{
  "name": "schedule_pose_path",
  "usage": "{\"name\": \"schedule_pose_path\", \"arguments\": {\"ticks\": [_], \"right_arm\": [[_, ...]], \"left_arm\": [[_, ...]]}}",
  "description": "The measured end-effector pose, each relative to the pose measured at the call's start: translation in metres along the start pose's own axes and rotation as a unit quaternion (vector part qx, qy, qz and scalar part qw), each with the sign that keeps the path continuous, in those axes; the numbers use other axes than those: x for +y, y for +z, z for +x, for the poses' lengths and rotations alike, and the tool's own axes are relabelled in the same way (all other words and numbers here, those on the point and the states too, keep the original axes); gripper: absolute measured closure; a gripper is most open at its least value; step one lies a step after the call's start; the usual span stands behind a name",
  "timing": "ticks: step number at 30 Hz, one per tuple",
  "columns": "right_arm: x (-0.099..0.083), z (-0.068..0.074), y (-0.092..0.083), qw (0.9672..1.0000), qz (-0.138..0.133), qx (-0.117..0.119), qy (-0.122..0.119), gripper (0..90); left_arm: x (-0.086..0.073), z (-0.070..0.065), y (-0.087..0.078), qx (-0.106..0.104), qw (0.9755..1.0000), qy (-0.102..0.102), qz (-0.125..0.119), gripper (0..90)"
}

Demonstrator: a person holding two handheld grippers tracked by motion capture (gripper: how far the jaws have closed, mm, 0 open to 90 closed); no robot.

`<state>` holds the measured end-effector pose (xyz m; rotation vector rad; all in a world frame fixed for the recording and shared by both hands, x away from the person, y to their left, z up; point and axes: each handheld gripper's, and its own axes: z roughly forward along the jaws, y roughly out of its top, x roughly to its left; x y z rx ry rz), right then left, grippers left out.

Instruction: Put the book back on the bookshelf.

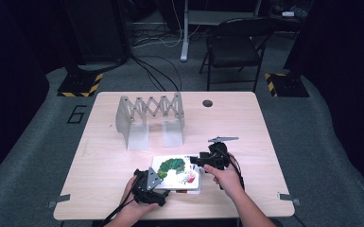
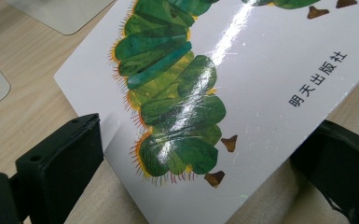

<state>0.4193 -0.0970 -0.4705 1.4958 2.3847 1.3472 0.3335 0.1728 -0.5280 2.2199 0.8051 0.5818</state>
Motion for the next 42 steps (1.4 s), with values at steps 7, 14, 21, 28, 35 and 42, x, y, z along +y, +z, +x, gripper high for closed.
{"name": "schedule_pose_path", "arguments": {"ticks": [7, 14, 21, 28, 35, 42], "right_arm": [[0.000, 0.000, 0.000, 1.0000, -0.001, 0.001, 0.002, 42.5], [-0.002, 0.014, 0.011, 0.9981, 0.028, 0.047, -0.029, 45.3], [-0.004, 0.009, 0.010, 0.9990, 0.022, 0.035, -0.019, 41.1], [-0.004, 0.003, 0.010, 0.9994, 0.026, 0.013, -0.018, 37.0], [0.010, -0.001, 0.011, 0.9980, 0.058, -0.010, -0.023, 34.4], [0.035, -0.004, 0.026, 0.9976, 0.060, -0.016, -0.030, 33.9]], "left_arm": [[-0.001, -0.007, -0.003, 0.007, 0.9991, 0.037, -0.020, 9.6], [-0.001, -0.010, -0.002, 0.010, 0.9984, 0.044, -0.034, 18.9], [-0.001, -0.008, -0.002, 0.008, 0.9985, 0.044, -0.031, 19.0], [-0.002, -0.008, -0.002, 0.007, 0.9982, 0.046, -0.037, 19.0], [-0.003, -0.005, -0.002, 0.003, 0.9980, 0.052, -0.035, 19.0], [-0.003, -0.005, -0.002, 0.002, 0.9980, 0.051, -0.037, 19.0]]}}
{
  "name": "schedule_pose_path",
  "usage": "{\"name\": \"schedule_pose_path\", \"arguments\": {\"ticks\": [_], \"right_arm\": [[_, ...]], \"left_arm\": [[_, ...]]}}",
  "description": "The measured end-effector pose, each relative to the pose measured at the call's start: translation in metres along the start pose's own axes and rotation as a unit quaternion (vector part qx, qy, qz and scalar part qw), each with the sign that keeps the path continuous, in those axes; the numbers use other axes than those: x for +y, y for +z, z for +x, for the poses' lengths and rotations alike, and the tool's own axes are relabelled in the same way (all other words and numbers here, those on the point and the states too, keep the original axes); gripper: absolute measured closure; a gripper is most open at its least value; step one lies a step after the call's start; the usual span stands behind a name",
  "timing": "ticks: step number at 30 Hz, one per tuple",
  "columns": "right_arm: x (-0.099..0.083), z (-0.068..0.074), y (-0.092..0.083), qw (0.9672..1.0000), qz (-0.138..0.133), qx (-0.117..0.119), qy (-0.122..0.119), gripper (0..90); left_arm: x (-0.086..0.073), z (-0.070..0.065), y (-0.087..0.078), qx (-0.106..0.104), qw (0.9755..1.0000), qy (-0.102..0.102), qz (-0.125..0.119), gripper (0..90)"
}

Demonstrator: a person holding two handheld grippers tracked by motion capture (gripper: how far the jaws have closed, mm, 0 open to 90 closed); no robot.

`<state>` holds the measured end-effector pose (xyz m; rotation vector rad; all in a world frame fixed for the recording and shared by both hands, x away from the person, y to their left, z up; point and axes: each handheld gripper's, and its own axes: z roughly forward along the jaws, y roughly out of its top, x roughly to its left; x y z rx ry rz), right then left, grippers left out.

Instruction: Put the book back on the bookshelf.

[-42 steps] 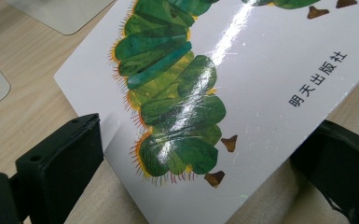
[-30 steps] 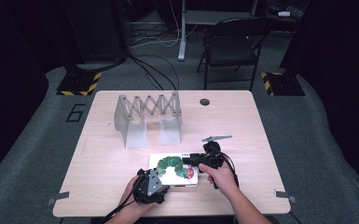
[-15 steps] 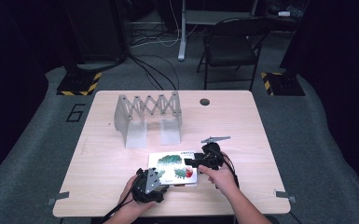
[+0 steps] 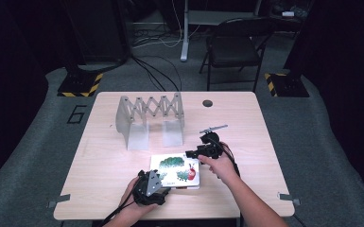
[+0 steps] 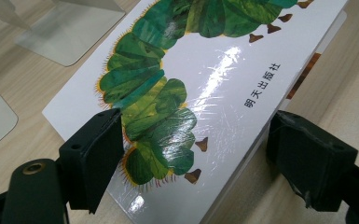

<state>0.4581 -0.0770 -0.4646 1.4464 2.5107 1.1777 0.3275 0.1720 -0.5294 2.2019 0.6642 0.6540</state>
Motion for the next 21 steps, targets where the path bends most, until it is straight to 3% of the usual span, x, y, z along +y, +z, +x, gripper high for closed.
{"name": "schedule_pose_path", "arguments": {"ticks": [5, 8, 10, 13, 21], "right_arm": [[0.004, 0.001, 0.009, 0.9999, -0.002, 0.010, 0.000, 34.2], [0.001, 0.000, 0.012, 0.9998, 0.004, 0.005, -0.017, 34.2], [-0.004, -0.002, 0.014, 0.9999, 0.001, 0.015, -0.002, 33.9], [-0.009, -0.003, 0.015, 0.9999, 0.003, 0.008, -0.009, 33.1], [-0.014, -0.010, 0.014, 0.9997, 0.004, 0.017, 0.015, 32.1]], "left_arm": [[0.000, 0.000, 0.000, 0.001, 1.0000, -0.001, 0.001, 19.0], [0.000, 0.000, 0.000, 0.003, 1.0000, -0.001, 0.000, 19.0], [0.000, 0.000, 0.000, 0.003, 1.0000, -0.001, 0.001, 19.0], [0.000, 0.000, 0.000, 0.003, 1.0000, 0.000, 0.001, 19.0], [0.000, -0.001, 0.000, 0.003, 1.0000, 0.000, 0.001, 18.9]]}}
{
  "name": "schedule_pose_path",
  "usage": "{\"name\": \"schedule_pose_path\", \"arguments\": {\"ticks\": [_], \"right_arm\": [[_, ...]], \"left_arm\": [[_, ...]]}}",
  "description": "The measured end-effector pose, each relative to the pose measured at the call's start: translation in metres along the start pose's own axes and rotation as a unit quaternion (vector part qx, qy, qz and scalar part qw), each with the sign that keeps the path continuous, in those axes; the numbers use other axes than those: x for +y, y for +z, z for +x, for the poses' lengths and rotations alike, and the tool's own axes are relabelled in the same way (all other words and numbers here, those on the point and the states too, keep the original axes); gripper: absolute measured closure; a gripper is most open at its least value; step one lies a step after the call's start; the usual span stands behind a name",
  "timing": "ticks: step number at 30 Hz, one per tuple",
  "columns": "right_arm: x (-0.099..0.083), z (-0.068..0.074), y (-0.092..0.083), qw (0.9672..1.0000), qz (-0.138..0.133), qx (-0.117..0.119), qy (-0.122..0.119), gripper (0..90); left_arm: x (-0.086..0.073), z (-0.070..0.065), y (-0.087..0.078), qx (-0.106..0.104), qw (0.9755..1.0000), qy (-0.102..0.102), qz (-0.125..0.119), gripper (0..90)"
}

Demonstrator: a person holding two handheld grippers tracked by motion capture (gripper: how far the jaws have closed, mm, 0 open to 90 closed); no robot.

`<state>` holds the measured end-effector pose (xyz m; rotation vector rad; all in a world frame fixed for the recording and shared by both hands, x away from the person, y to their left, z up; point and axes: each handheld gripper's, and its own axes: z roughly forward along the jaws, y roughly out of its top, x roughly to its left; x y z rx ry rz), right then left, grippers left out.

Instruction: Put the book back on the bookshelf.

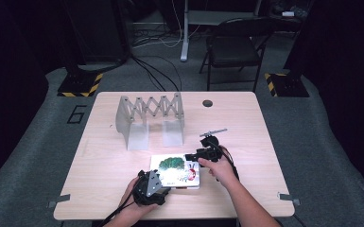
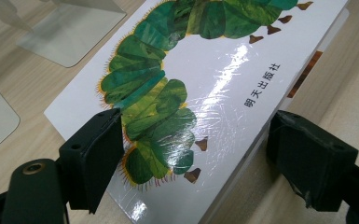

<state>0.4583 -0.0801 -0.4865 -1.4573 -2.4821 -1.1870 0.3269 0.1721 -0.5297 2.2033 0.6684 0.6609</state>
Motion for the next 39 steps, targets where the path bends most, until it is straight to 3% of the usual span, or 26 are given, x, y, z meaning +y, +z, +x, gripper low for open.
{"name": "schedule_pose_path", "arguments": {"ticks": [7, 13, 21, 31, 39], "right_arm": [[-0.002, -0.009, 0.007, 0.9997, 0.013, 0.008, 0.020, 31.9], [-0.003, -0.010, 0.010, 0.9993, 0.021, 0.022, 0.020, 32.0], [-0.004, -0.011, 0.014, 0.9978, 0.034, 0.039, 0.042, 31.7], [-0.004, -0.010, 0.016, 0.9976, 0.033, 0.049, 0.036, 34.6], [-0.003, -0.011, 0.014, 0.9966, 0.035, 0.056, 0.050, 38.1]], "left_arm": [[0.000, 0.000, 0.000, 0.000, 1.0000, -0.001, 0.000, 18.9], [0.000, 0.000, 0.000, 0.000, 1.0000, -0.001, 0.000, 18.9], [0.000, 0.000, 0.000, 0.000, 1.0000, 0.000, 0.000, 18.9], [0.000, 0.000, 0.000, 0.000, 1.0000, 0.000, 0.000, 18.9], [0.000, 0.000, 0.000, 0.000, 1.0000, 0.000, 0.001, 18.8]]}}
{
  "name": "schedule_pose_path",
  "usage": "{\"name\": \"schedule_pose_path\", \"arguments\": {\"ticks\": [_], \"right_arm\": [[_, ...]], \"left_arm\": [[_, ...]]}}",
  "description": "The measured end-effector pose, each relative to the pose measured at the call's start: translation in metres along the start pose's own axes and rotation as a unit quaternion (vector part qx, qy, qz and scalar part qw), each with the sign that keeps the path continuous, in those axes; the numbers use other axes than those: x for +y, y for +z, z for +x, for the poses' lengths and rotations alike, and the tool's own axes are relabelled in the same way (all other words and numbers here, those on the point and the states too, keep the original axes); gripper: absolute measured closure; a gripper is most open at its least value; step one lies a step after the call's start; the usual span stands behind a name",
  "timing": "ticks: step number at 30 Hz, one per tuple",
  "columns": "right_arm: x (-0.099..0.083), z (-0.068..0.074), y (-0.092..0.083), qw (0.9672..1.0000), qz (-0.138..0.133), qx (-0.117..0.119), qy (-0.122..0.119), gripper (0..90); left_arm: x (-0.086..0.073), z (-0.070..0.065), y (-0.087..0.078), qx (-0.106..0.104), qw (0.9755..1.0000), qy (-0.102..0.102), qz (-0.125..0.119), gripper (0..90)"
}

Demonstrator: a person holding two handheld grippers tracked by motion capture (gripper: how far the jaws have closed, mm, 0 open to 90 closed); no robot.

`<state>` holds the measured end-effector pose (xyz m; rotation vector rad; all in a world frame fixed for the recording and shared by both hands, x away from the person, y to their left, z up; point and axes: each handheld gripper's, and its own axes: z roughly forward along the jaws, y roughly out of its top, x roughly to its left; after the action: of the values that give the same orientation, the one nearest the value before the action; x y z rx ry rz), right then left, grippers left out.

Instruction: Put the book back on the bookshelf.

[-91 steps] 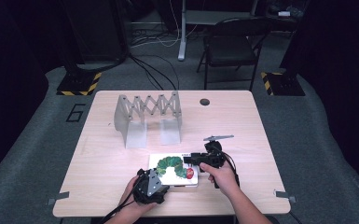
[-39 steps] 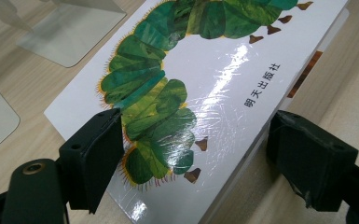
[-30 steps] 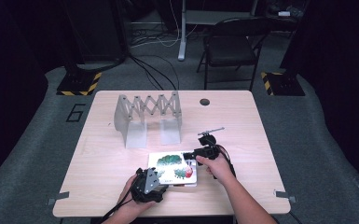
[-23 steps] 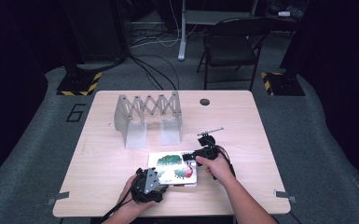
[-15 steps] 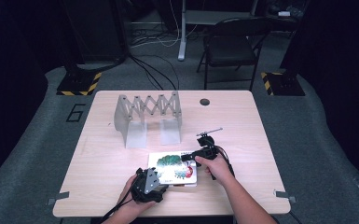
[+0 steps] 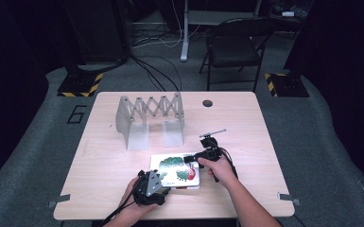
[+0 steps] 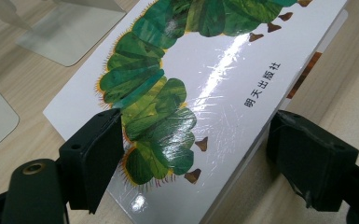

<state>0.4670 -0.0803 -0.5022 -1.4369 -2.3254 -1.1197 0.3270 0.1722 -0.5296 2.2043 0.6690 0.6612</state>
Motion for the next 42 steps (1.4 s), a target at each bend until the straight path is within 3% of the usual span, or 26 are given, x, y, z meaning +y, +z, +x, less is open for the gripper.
{"name": "schedule_pose_path", "arguments": {"ticks": [7, 12, 20, 31, 36, 39, 40, 42], "right_arm": [[-0.0001, 0.0003, -0.0015, 1.0000, -0.005, -0.003, -0.001, 39.9], [-0.0019, -0.0042, 0.0021, 0.9998, 0.001, 0.007, 0.021, 39.2], [-0.0022, -0.0050, 0.0020, 0.9999, -0.001, 0.006, 0.014, 38.9], [-0.0037, -0.0027, 0.0013, 0.9998, 0.006, 0.011, 0.017, 38.5], [-0.0041, -0.0035, 0.0023, 0.9999, 0.001, 0.014, 0.008, 38.4], [-0.0040, -0.0046, 0.0025, 0.9998, 0.000, 0.017, 0.006, 38.3], [-0.0042, -0.0036, 0.0021, 0.9997, 0.003, 0.017, 0.014, 37.9], [-0.0042, -0.0033, 0.0015, 0.9996, 0.005, 0.018, 0.021, 37.9]], "left_arm": [[-0.0001, 0.0000, -0.0001, 0.000, 1.0000, 0.000, 0.000, 18.7], [0.0000, -0.0001, -0.0001, 0.001, 1.0000, 0.001, -0.001, 18.6], [0.0001, -0.0002, -0.0001, 0.002, 1.0000, 0.003, -0.001, 18.7], [0.0030, -0.0025, -0.0041, 0.007, 0.9998, 0.009, 0.018, 22.0], [0.0034, -0.0032, -0.0049, 0.012, 0.9996, 0.011, 0.022, 22.3], [0.0039, -0.0041, -0.0062, 0.008, 0.9995, 0.017, 0.025, 22.5], [0.0038, -0.0046, -0.0067, -0.003, 0.9996, 0.011, 0.025, 22.2], [0.0039, -0.0060, -0.0082, -0.005, 0.9995, 0.016, 0.026, 21.7]]}}
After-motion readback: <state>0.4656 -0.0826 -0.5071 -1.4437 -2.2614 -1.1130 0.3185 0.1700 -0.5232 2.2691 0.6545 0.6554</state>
